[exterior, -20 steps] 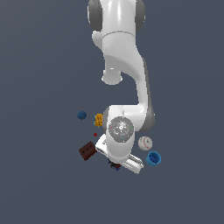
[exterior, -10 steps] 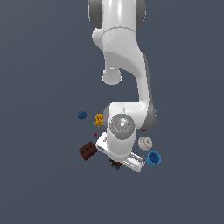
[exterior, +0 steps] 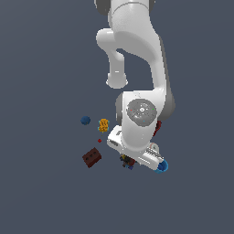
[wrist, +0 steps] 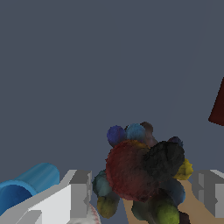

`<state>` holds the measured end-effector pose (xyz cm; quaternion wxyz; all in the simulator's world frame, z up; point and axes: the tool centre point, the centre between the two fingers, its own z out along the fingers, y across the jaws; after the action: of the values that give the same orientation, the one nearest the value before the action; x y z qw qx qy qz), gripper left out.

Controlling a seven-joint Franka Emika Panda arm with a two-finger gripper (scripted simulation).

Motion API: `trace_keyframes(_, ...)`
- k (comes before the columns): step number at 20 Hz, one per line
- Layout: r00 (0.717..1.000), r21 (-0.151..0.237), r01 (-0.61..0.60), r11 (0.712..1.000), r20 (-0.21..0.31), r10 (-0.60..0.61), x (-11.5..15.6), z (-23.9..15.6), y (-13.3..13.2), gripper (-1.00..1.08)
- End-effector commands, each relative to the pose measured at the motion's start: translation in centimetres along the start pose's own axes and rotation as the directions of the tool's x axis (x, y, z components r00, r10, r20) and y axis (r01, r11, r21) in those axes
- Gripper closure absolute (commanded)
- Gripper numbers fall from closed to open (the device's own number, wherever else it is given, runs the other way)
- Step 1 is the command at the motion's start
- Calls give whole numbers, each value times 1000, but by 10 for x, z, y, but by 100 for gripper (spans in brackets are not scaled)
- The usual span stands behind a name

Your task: Pick up a designated object from a clutter of objects.

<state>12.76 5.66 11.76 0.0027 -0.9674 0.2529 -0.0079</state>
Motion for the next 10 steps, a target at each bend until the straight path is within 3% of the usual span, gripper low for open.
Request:
trace_keyframes(1, 1000, 1, 3, 1000, 1, -3, -14, -21, -8, 108)
trace_keyframes(10, 1000, -3, 2, 1000, 5, -2, -69, -113, -34, 108)
